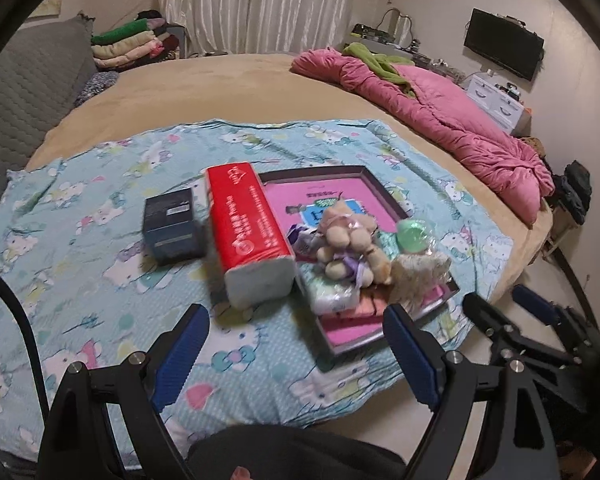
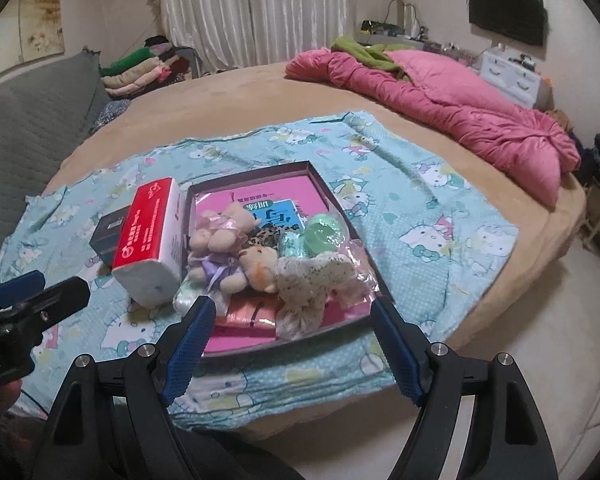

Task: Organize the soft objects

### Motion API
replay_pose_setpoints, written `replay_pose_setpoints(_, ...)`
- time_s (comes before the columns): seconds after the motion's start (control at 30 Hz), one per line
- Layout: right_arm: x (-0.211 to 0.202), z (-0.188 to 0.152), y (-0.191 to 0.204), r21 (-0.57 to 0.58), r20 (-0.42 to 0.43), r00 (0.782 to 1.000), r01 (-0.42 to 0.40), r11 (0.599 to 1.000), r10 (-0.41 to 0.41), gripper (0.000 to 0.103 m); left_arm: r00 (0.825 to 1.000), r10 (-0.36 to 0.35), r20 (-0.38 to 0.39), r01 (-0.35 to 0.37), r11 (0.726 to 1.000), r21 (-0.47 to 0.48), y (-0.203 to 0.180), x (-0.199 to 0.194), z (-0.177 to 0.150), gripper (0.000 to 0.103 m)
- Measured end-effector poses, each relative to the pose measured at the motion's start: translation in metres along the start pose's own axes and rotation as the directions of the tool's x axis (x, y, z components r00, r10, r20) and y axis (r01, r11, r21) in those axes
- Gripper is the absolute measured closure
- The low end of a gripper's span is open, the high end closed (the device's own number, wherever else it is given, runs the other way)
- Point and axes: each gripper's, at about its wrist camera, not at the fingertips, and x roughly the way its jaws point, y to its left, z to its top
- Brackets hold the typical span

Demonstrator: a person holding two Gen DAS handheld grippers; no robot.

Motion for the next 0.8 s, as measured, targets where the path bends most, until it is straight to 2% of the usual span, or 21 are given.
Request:
replay_pose_setpoints(0.4, -0.036, -0.020, 0.030, -0.049, -0.004, 1.000, -0.031, 0.998, 0.031, 0.022, 0.998, 0.058, -0.020, -0.059, 0.996, -0.062, 0.014, -0.026, -0.035, 0.015)
replay_pose_setpoints(0.6, -0.036, -0.032, 0.030, -0.127, -0.049, 0.997, -0.064, 0.990, 0.058, 0.022, 0.996, 0.082, -0.032, -0.084, 0.993, -0.083, 0.019, -0.038, -0.048, 0.015)
replay_pose_setpoints(0.8, -0.030, -0.043, 0.022, -0.115, -0.090, 0.994, -0.077, 0.990, 0.067, 0.021, 0.994, 0.101, -0.033, -0.104, 0.989, -0.105, 0.020, -0.045, -0.056, 0.015)
